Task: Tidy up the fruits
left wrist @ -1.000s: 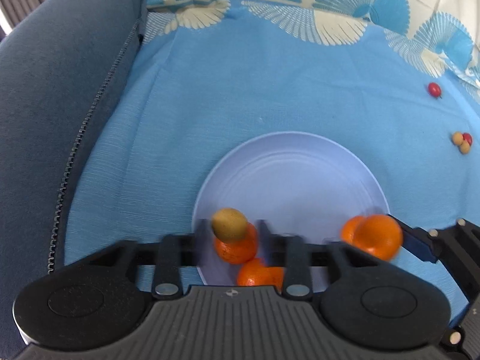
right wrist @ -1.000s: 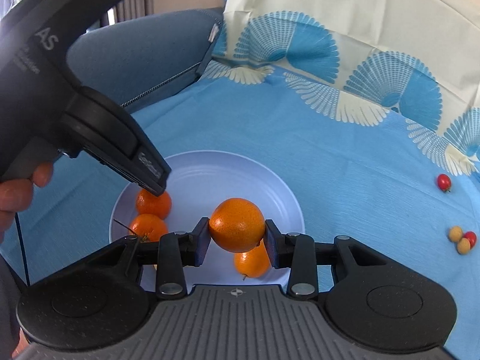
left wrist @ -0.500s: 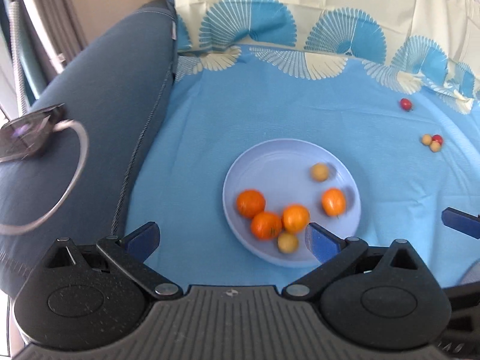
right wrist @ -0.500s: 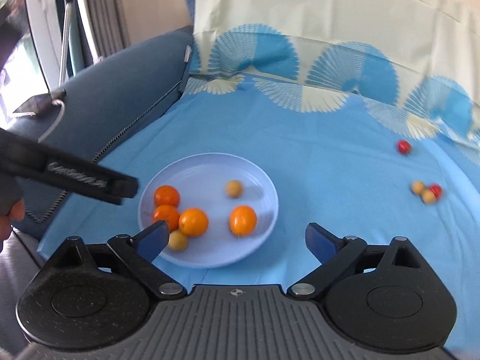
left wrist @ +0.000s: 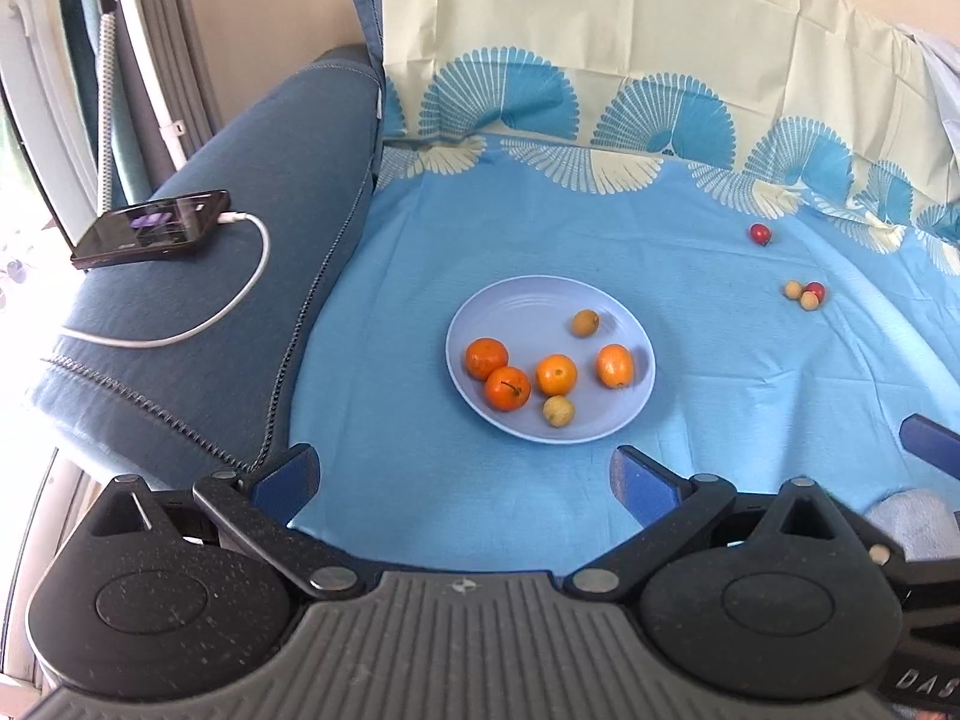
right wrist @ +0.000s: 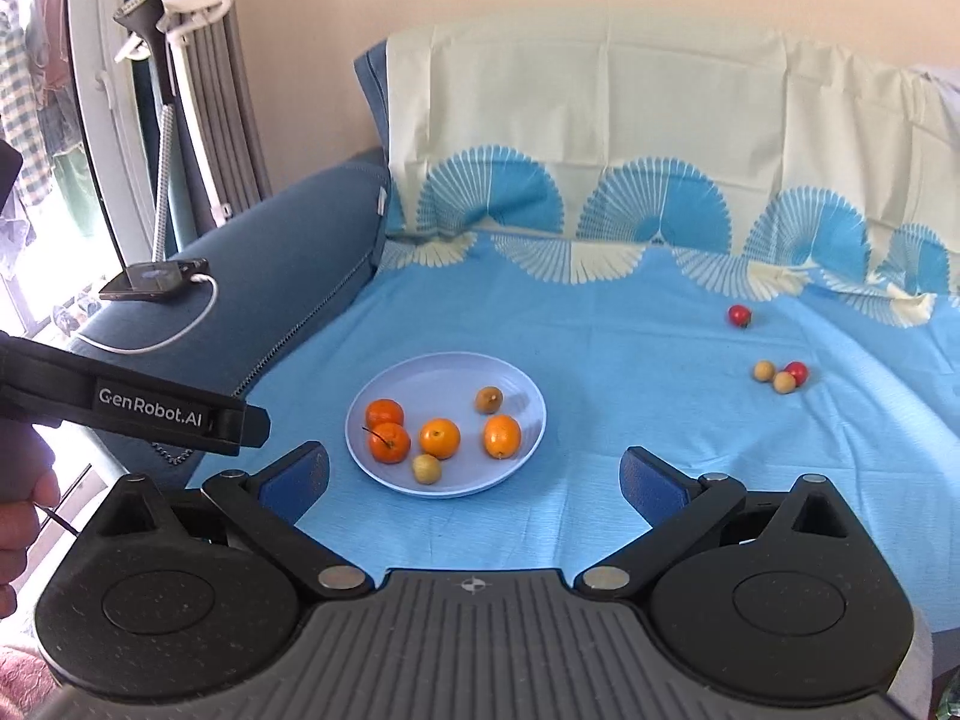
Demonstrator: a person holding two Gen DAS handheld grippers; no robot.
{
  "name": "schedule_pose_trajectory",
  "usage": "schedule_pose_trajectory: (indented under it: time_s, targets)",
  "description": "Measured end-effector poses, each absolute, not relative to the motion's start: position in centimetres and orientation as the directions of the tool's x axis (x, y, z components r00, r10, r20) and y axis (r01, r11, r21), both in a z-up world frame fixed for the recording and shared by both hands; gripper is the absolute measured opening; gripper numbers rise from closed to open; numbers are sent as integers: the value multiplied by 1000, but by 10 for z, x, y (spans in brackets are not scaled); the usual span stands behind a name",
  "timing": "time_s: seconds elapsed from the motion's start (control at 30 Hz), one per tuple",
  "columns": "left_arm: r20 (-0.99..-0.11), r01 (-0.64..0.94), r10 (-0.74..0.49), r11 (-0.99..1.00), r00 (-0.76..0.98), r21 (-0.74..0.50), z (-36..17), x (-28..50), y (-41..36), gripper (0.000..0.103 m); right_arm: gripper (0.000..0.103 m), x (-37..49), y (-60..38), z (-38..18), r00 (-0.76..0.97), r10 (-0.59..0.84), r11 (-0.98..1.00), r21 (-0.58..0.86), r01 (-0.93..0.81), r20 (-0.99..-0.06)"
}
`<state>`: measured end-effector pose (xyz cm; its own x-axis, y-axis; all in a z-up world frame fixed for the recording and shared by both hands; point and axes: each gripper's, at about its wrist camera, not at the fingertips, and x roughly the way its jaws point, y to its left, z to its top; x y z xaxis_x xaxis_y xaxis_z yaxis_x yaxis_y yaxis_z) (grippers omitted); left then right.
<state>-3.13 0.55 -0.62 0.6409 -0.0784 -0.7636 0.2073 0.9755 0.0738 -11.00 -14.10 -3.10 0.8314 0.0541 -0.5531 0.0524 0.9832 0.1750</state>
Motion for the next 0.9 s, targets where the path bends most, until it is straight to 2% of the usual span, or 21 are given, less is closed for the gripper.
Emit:
schedule_pose_trajectory:
  time_s: [0.43, 0.9]
  targets:
    - [-709, 205, -83, 975, 700, 89, 17, -65, 10, 103, 102, -141, -140, -13, 867, 34, 983, 171, 59, -496]
    - [-710, 208, -84, 974, 699, 90, 15, -63, 10, 103, 102, -144, -139, -11, 867, 29, 983, 170, 65, -497]
